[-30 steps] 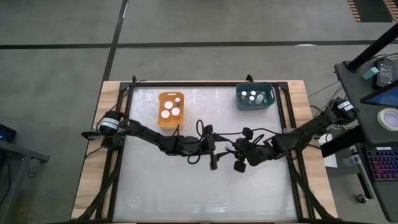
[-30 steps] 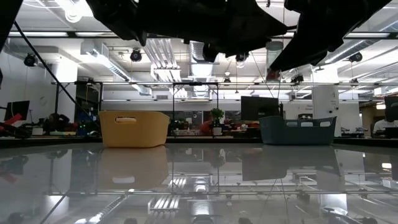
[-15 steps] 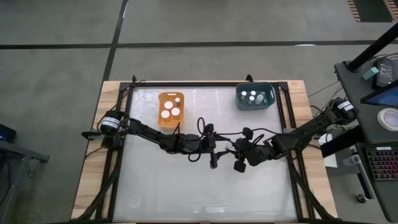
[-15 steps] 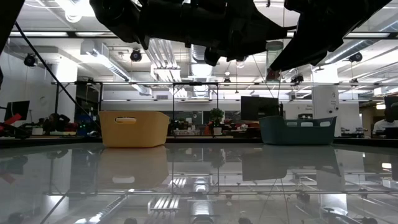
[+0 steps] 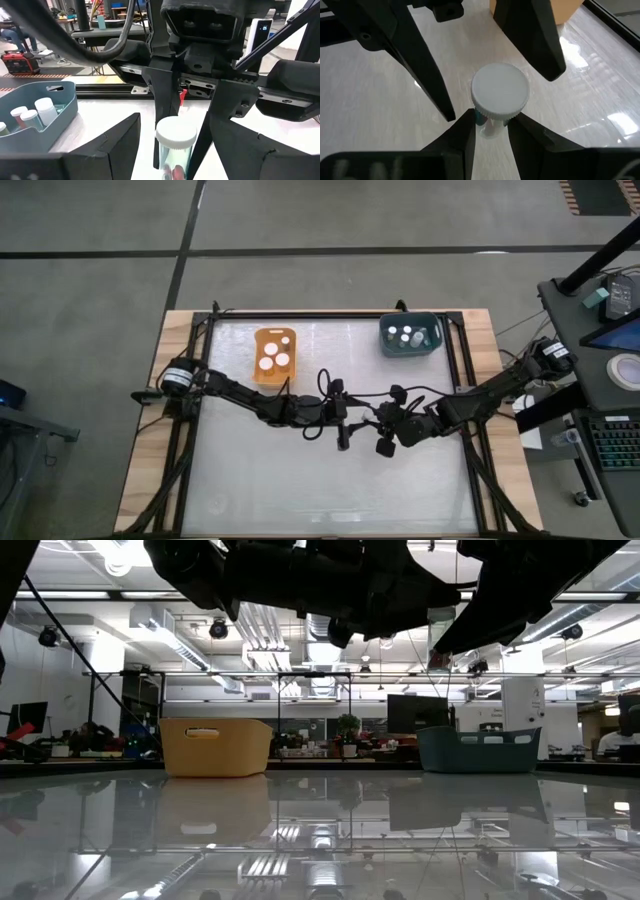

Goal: Pick and place medicine bottles into bin by pill shape (circle, oval)
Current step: Put the white bottle pill into the blue bin, then return to Home Position

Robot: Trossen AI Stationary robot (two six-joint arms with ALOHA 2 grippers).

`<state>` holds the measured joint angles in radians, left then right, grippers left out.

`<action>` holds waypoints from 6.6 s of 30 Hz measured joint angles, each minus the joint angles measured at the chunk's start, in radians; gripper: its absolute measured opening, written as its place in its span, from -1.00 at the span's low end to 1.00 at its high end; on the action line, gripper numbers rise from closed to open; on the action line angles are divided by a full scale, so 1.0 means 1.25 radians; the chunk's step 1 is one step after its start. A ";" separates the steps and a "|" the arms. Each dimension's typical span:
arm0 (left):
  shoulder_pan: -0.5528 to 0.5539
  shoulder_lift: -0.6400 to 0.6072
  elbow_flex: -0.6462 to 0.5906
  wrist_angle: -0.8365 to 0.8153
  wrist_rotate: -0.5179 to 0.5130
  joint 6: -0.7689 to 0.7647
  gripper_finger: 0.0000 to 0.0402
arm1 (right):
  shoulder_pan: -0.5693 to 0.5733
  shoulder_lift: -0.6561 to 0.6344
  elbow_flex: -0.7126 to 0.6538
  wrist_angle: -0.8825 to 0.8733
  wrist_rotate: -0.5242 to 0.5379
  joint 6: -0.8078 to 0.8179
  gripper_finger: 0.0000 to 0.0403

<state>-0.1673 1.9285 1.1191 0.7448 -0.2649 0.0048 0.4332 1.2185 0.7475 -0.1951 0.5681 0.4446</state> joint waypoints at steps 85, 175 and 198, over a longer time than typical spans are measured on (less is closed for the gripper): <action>0.055 -0.500 -0.434 -0.155 -0.322 0.013 -0.48 | -0.021 -0.051 0.066 0.030 0.093 -0.037 -0.13; 0.431 -0.585 -0.723 -0.009 0.202 0.022 -0.10 | -0.049 -0.031 0.056 0.023 0.091 -0.036 -0.13; 0.049 -1.057 -0.732 -0.279 -0.013 0.092 -0.66 | -0.087 -0.278 -0.189 0.285 -0.067 -0.418 -0.13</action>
<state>-0.1059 0.6079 0.2047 0.3963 -0.2810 0.1196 0.3249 0.8704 0.5109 0.1607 0.4844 -0.0779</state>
